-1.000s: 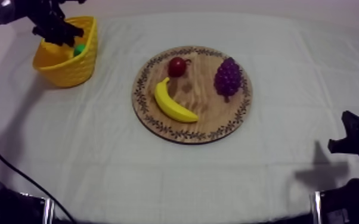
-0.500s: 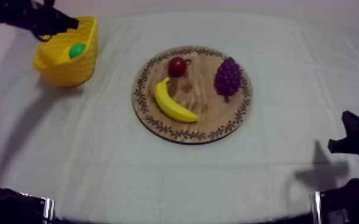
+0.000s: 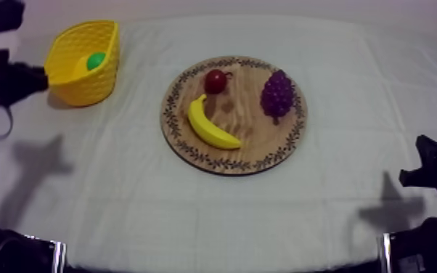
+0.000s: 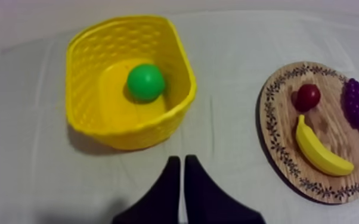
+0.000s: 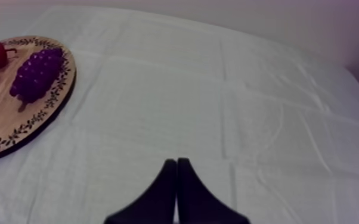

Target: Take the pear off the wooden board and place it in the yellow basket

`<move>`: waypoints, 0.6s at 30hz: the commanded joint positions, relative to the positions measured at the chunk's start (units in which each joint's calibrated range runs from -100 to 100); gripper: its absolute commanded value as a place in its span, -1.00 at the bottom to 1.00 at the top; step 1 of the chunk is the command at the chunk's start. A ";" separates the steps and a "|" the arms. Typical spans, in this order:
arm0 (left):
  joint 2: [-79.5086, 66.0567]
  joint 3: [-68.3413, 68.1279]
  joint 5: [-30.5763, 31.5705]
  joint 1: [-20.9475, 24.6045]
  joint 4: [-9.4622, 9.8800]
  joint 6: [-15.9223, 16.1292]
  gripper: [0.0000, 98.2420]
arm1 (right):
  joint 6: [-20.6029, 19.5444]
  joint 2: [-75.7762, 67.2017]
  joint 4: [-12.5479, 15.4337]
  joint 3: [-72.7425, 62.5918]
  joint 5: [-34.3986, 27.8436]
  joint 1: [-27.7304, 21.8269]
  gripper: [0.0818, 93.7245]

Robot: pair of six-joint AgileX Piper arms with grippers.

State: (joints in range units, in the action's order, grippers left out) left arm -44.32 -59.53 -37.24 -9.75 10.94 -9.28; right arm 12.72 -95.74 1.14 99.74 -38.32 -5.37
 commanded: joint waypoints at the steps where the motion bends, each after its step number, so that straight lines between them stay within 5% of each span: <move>1: -15.38 -15.17 2.23 0.59 -0.29 -0.27 -1.00 | 0.00 -0.02 0.00 0.04 0.09 0.01 -0.99; 8: -40.24 -31.51 -0.29 5.10 -5.20 2.96 -1.00 | 0.00 -0.02 0.00 0.04 0.09 0.01 -0.99; 18: -54.94 -35.95 -7.92 6.95 -7.98 6.91 -1.00 | 0.00 -0.02 0.00 0.04 0.09 0.01 -0.99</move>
State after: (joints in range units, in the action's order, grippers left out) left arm -95.86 -95.45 -45.04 -2.74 3.14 -2.76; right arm 12.72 -95.74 1.14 99.74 -38.23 -5.37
